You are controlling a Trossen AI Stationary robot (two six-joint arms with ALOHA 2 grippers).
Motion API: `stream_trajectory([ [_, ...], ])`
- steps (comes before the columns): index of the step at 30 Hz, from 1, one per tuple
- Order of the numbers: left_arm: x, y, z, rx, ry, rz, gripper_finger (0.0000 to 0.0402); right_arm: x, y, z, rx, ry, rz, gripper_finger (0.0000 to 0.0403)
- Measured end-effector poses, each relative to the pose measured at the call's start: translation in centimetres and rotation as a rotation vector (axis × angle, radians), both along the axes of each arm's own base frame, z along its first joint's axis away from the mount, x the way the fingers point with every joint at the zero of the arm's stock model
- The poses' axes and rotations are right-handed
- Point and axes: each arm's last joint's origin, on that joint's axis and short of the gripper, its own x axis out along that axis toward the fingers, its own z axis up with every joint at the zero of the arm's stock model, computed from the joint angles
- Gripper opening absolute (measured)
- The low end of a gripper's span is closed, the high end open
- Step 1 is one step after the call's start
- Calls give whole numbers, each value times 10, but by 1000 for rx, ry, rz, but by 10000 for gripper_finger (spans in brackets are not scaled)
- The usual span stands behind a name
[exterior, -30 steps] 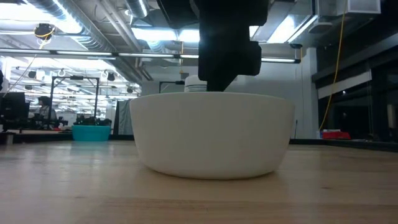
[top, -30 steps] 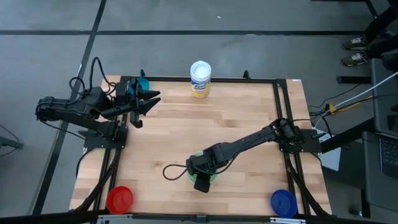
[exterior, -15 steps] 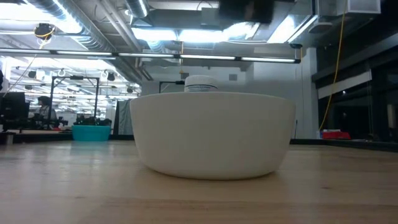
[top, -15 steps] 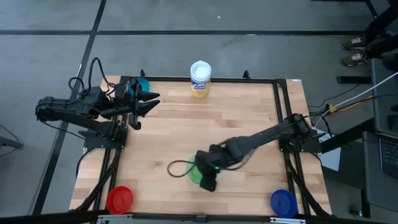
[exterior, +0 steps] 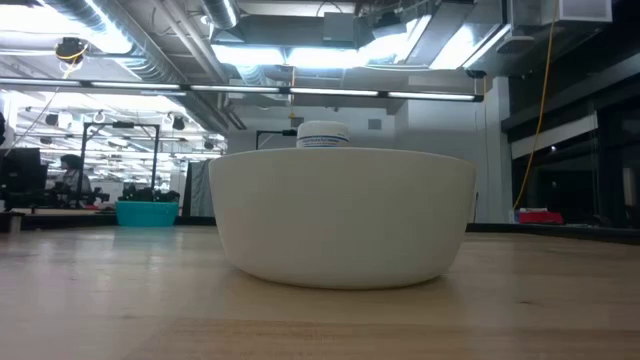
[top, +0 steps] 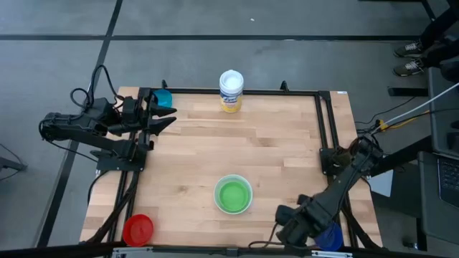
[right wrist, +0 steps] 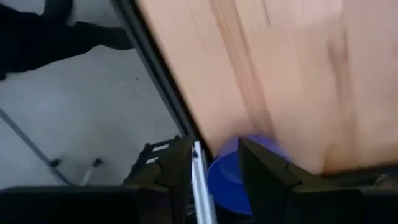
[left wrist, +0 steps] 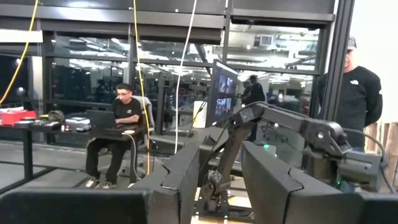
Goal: Nest bowls inside each other
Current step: Stack the blue bowl on the top of the green bowl
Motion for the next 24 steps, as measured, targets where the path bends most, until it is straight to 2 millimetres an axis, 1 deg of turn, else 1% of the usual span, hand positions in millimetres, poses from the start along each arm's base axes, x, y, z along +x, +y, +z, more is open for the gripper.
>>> stream_trajectory([
  [3,0,0,-1,3,6,-1,116,-12,8,-22,27,41,-78,129],
  [5,0,0,-1,4,8,-9,116,-17,10,-37,54,59,-164,126],
  [7,2,-1,-2,-5,18,-19,116,-24,9,-49,72,68,-253,122],
  [10,2,-1,-4,-27,33,-29,116,-36,4,-65,45,80,-380,114],
  [13,2,-1,-3,-49,29,-47,116,-52,2,-72,38,72,-465,109],
  [17,2,-1,-4,-84,32,-60,116,-77,3,-91,6,82,-559,111],
  [20,3,-1,-5,-105,41,-66,116,-93,10,-96,36,61,-634,121],
  [24,3,-2,-5,-112,43,-74,116,-105,16,-96,38,36,-698,135],
])
